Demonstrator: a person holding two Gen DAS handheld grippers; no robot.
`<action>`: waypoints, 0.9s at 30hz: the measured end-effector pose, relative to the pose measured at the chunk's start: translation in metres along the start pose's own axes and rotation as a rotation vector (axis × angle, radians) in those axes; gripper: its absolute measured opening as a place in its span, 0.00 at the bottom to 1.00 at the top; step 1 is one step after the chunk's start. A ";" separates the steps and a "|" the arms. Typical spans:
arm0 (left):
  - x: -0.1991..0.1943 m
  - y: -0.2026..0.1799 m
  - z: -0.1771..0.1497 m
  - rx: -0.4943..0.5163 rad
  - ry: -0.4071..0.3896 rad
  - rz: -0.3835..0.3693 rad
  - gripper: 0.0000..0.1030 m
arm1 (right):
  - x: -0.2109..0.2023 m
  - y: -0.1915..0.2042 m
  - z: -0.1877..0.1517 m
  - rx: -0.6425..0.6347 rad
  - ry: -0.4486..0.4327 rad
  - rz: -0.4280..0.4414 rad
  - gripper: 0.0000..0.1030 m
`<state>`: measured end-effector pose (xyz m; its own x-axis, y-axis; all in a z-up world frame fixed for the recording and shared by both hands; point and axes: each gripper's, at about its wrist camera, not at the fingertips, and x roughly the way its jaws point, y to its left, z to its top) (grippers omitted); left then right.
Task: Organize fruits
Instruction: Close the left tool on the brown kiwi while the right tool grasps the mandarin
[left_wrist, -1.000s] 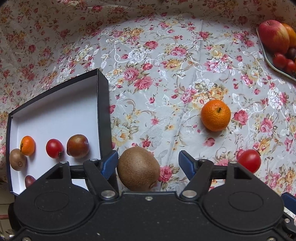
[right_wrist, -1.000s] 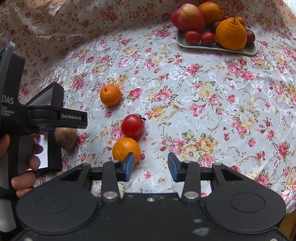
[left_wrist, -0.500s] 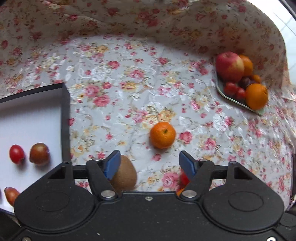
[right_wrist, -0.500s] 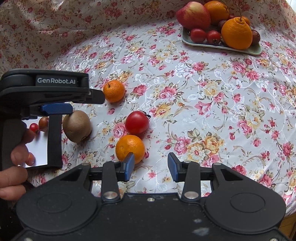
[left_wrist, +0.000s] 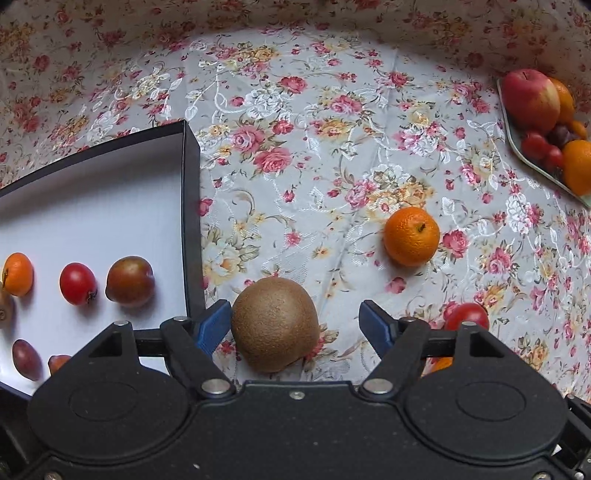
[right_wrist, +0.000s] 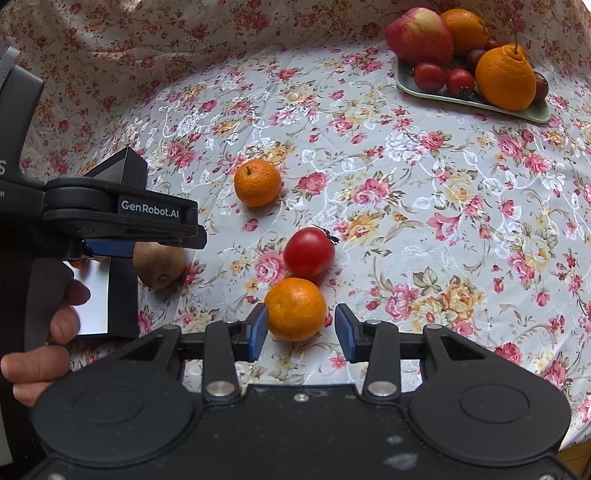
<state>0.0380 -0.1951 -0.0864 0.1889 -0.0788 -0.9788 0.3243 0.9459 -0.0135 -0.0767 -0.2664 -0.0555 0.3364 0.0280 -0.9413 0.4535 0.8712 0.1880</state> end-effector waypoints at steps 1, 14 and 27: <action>0.001 0.000 0.000 0.004 0.007 0.005 0.73 | 0.003 0.002 0.000 -0.005 0.000 -0.003 0.41; 0.004 0.004 0.001 0.004 0.010 0.015 0.64 | 0.023 0.031 -0.004 -0.145 -0.016 -0.060 0.43; -0.013 0.004 0.000 -0.043 -0.032 -0.141 0.55 | -0.007 0.006 0.012 0.011 -0.063 -0.004 0.43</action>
<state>0.0367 -0.1902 -0.0733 0.1744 -0.2213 -0.9595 0.3101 0.9372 -0.1598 -0.0668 -0.2672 -0.0445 0.3855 -0.0062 -0.9227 0.4636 0.8659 0.1879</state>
